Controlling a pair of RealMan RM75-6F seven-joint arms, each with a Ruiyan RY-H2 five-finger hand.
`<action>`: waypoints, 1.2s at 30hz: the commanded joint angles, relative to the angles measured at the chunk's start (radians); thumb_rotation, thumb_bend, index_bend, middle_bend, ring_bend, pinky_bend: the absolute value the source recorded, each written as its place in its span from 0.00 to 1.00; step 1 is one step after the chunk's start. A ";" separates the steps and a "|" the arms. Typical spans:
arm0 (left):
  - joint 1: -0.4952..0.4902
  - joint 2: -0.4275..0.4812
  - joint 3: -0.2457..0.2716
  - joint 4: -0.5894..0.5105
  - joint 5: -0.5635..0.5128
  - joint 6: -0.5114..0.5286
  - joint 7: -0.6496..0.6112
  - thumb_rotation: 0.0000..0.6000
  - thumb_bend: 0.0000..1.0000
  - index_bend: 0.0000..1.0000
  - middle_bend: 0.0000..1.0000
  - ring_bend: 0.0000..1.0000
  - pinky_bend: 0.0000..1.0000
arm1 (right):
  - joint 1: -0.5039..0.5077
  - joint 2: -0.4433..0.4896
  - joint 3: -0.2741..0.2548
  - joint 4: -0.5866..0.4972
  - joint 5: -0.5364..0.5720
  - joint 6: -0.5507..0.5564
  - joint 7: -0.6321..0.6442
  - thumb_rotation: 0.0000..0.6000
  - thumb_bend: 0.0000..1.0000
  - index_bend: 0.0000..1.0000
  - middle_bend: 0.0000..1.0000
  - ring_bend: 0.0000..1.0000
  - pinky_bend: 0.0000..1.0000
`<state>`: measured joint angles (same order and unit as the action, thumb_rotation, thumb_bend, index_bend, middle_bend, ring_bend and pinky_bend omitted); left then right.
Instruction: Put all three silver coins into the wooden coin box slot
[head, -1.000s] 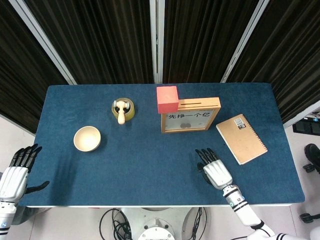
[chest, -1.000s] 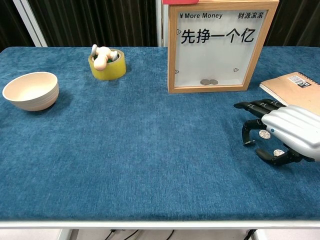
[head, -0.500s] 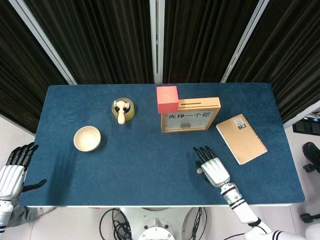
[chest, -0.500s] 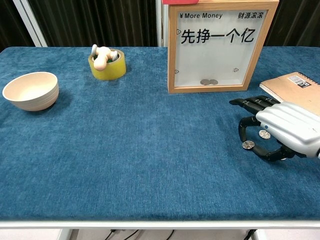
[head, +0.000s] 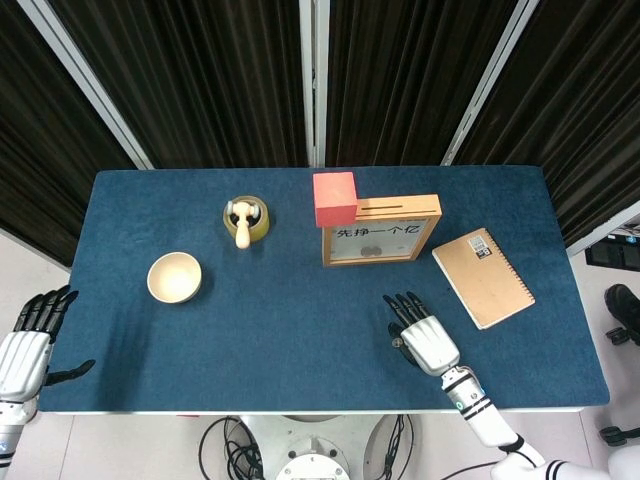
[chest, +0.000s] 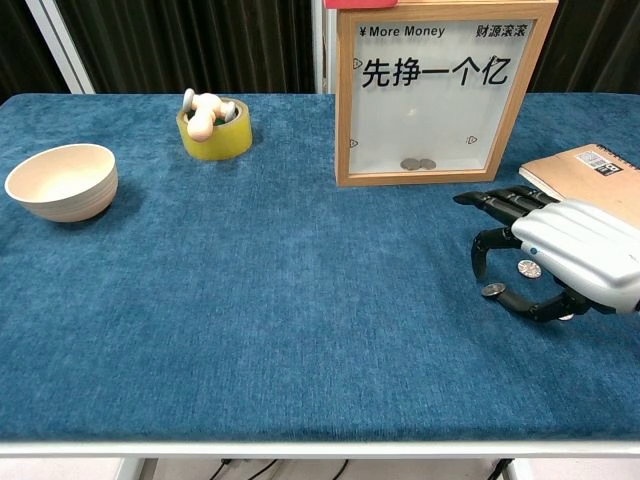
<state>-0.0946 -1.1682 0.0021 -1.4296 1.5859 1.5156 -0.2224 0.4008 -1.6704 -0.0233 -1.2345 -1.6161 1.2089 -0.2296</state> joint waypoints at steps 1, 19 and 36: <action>0.000 0.000 0.000 -0.001 -0.001 -0.001 0.001 1.00 0.00 0.02 0.00 0.00 0.00 | 0.001 -0.001 0.001 0.002 0.000 0.001 0.001 1.00 0.36 0.52 0.00 0.00 0.00; 0.004 0.002 0.004 -0.002 -0.001 0.001 0.003 1.00 0.00 0.02 0.00 0.00 0.00 | 0.003 0.087 0.058 -0.140 -0.011 0.097 0.061 1.00 0.46 0.74 0.01 0.00 0.00; 0.002 0.005 0.009 -0.018 0.026 0.017 0.011 1.00 0.00 0.03 0.00 0.00 0.00 | 0.105 0.335 0.369 -0.436 0.110 0.165 -0.120 1.00 0.47 0.79 0.02 0.00 0.00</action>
<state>-0.0930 -1.1635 0.0106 -1.4472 1.6121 1.5324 -0.2114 0.4660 -1.3512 0.3066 -1.6591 -1.5624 1.4193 -0.2919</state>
